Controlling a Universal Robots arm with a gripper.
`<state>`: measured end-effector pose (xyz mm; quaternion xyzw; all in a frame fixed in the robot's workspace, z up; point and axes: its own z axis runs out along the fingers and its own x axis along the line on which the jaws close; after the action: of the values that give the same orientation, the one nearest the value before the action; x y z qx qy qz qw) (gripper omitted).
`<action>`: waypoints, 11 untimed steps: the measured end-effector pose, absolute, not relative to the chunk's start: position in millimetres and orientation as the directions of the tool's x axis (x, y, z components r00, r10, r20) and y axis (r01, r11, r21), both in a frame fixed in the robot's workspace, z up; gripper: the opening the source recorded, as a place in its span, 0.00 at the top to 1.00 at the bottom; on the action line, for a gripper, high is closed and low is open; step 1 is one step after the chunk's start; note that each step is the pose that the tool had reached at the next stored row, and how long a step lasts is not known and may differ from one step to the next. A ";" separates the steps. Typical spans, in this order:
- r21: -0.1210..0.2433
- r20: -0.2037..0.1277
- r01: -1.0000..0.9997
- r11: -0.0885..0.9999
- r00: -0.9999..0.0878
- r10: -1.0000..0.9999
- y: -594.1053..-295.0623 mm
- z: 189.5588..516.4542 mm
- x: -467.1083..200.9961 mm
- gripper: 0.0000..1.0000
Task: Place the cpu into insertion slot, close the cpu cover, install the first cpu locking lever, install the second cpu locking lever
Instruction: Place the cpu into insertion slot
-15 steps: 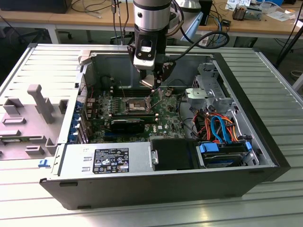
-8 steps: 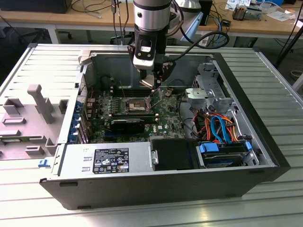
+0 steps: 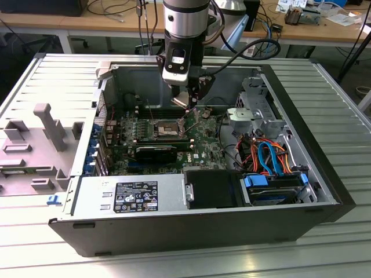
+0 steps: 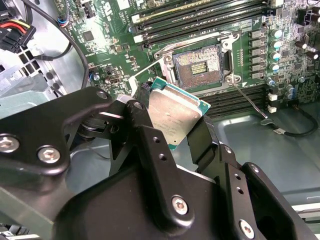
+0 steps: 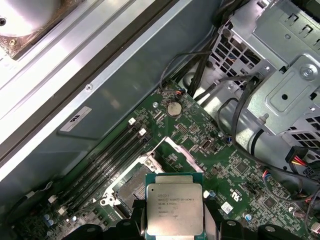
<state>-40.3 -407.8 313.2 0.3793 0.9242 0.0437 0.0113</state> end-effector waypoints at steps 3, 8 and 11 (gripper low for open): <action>0.089 0.012 0.704 0.705 -0.709 0.706 -407.8 313.2 -40.3 0.45; 0.089 0.012 0.708 0.700 -0.704 0.710 -407.8 313.2 -40.3 0.45; 0.089 0.012 0.711 0.698 -0.701 0.713 -407.8 313.2 -40.3 0.45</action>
<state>-40.3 -407.8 313.2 0.3863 0.9213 0.0436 0.0116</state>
